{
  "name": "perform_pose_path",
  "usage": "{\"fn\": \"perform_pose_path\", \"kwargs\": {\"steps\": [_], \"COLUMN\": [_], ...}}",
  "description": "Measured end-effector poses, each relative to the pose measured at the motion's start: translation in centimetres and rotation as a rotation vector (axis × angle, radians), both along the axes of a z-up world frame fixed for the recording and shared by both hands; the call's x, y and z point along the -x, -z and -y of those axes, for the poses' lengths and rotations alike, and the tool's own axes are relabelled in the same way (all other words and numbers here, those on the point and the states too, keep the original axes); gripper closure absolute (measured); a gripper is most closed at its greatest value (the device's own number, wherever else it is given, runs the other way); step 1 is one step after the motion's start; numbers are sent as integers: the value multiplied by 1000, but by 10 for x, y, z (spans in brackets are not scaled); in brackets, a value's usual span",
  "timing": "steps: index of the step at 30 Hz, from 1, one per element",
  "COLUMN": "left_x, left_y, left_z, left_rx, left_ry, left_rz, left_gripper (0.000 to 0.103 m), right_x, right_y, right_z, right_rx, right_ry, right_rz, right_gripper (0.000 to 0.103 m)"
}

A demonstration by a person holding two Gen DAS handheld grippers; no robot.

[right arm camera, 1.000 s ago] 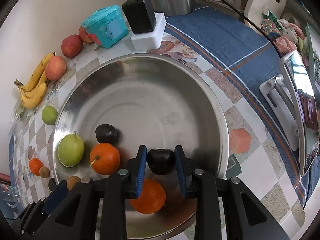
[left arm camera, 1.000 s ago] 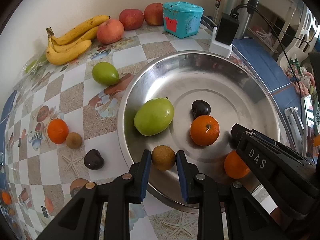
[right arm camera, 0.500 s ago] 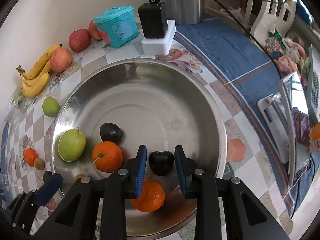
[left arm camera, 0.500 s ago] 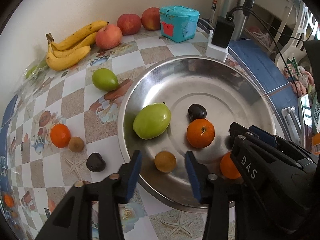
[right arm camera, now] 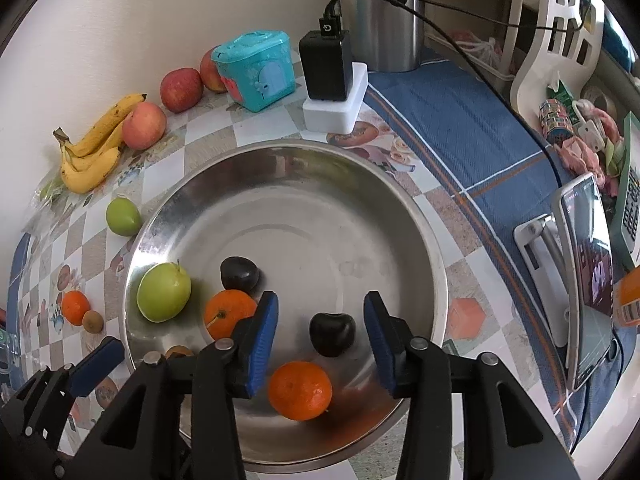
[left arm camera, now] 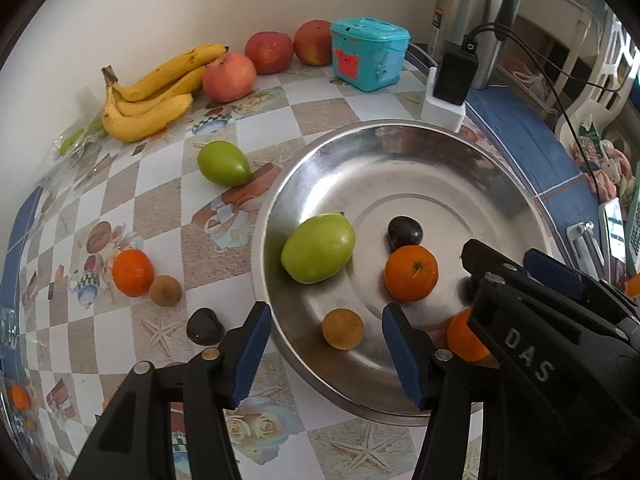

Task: Organize fruits
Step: 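Lower both fruits into the steel bowl and open both grippers, then move both tools back over the remaining fruit row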

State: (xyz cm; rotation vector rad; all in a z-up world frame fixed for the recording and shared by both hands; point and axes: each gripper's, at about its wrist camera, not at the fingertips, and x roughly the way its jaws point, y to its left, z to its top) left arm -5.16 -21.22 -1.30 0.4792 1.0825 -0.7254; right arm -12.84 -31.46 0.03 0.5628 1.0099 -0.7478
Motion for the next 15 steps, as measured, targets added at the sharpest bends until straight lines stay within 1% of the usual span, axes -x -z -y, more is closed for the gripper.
{"fn": "perform_pose_path", "kwargs": {"steps": [2, 6, 7, 8, 9, 11, 13, 14, 15], "left_x": [-2, -9, -11, -13, -15, -18, -22, -23, -25], "left_y": [-1, -4, -5, -6, -7, -8, -8, -8, -8], "left_z": [-2, -6, -8, -9, -10, -13, -15, -17, -18], "left_rx": [1, 9, 12, 14, 16, 18, 19, 19, 18], "left_ry": [-9, -29, -35, -40, -47, -60, -75, -81, -87], "left_rz": [-2, -5, -5, -6, -7, -6, -9, -13, -16], "left_gripper": [40, 33, 32, 30, 27, 24, 23, 23, 23], "right_x": [1, 2, 2, 2, 3, 3, 4, 5, 5], "right_y": [-1, -2, -3, -3, -4, -5, -5, -5, -5], "right_z": [1, 1, 1, 1, 0, 1, 2, 3, 3], "right_rx": [-3, -1, 0, 4, 10, 10, -6, -12, -18], "right_ry": [-3, -7, -6, -4, -3, -2, 1, 3, 4], "right_rz": [11, 23, 23, 25, 32, 39, 58, 65, 72], "right_gripper": [45, 42, 39, 32, 27, 27, 24, 18, 13]}}
